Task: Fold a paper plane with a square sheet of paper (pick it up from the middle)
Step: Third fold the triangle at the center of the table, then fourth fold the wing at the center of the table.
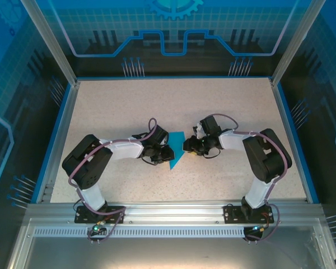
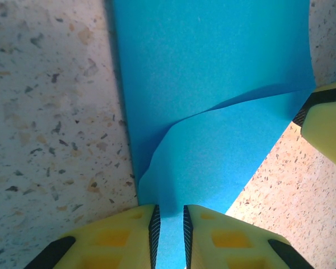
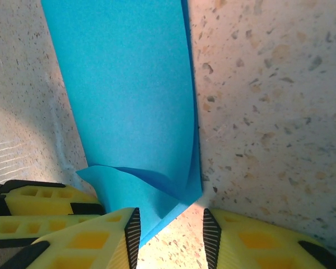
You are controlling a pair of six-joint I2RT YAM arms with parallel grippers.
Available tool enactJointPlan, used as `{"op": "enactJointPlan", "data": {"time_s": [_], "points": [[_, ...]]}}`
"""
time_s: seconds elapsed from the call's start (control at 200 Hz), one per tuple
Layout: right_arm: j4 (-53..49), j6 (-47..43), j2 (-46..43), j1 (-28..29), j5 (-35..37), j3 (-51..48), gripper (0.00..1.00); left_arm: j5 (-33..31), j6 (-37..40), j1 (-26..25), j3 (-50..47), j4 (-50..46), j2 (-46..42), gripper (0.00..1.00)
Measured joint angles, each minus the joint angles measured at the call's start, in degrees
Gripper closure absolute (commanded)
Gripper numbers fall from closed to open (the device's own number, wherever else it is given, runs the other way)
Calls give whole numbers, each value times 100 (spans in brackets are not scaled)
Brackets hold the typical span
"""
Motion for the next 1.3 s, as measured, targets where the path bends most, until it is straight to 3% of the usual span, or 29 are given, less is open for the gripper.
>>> {"op": "enactJointPlan", "data": {"time_s": [0.13,1.1,1.3], "points": [[39,52,31,11,0,0,70,0,0,0,-9,7,-2,76],[389,503,306,127,-46,170,79,-2,0,0,-103,90,-85,73],[424,579,389,138,-125,321,96,-42,-2,0,-131,61,-192,64]]}}
